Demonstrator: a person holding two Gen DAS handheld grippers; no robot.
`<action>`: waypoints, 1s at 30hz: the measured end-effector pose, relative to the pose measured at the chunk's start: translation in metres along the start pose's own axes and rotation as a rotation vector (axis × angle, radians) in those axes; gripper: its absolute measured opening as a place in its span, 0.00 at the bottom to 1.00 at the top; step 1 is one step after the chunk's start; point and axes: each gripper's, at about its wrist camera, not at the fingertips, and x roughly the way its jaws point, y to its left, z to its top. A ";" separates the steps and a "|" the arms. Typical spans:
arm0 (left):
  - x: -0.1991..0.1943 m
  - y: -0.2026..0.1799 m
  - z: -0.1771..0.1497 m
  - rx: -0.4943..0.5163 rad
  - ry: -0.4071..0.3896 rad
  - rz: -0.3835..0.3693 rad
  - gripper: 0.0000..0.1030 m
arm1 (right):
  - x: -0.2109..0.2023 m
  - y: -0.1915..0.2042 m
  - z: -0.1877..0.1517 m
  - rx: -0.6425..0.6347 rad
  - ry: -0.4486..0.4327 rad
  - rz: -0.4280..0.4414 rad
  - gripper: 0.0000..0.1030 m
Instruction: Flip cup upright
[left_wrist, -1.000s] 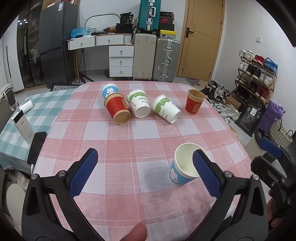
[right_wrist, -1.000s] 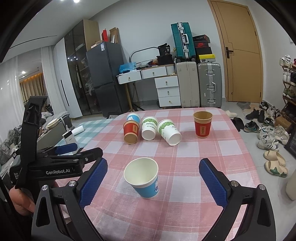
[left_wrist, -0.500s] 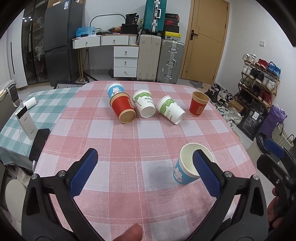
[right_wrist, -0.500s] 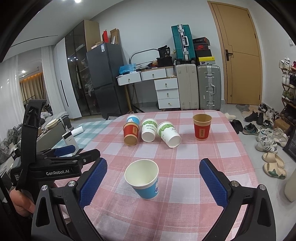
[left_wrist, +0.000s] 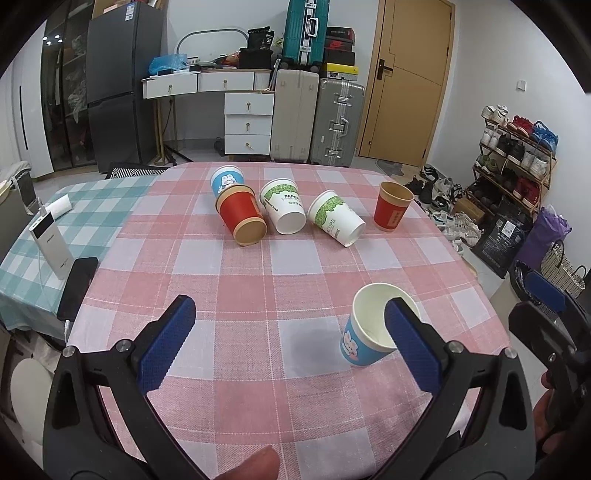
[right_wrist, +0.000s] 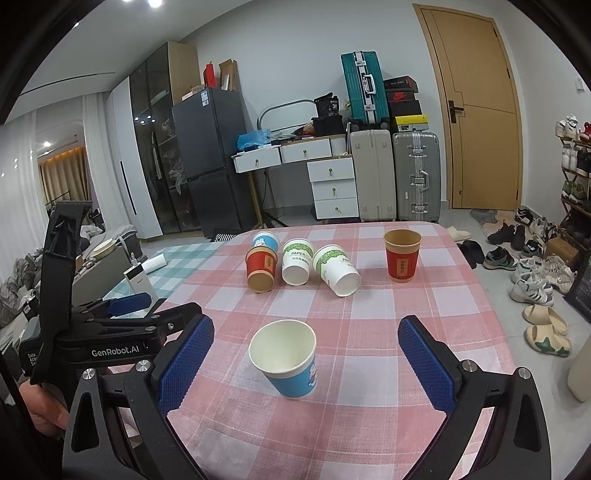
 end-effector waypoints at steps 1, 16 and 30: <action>0.001 -0.001 0.000 0.003 0.002 -0.004 0.99 | 0.000 0.001 0.000 0.000 -0.001 -0.001 0.99; -0.001 -0.007 0.003 0.025 -0.005 -0.002 0.99 | 0.000 0.000 0.001 -0.005 -0.006 0.001 0.99; -0.004 -0.009 0.012 0.029 -0.025 -0.006 0.99 | 0.000 0.002 0.002 -0.005 -0.009 0.000 0.99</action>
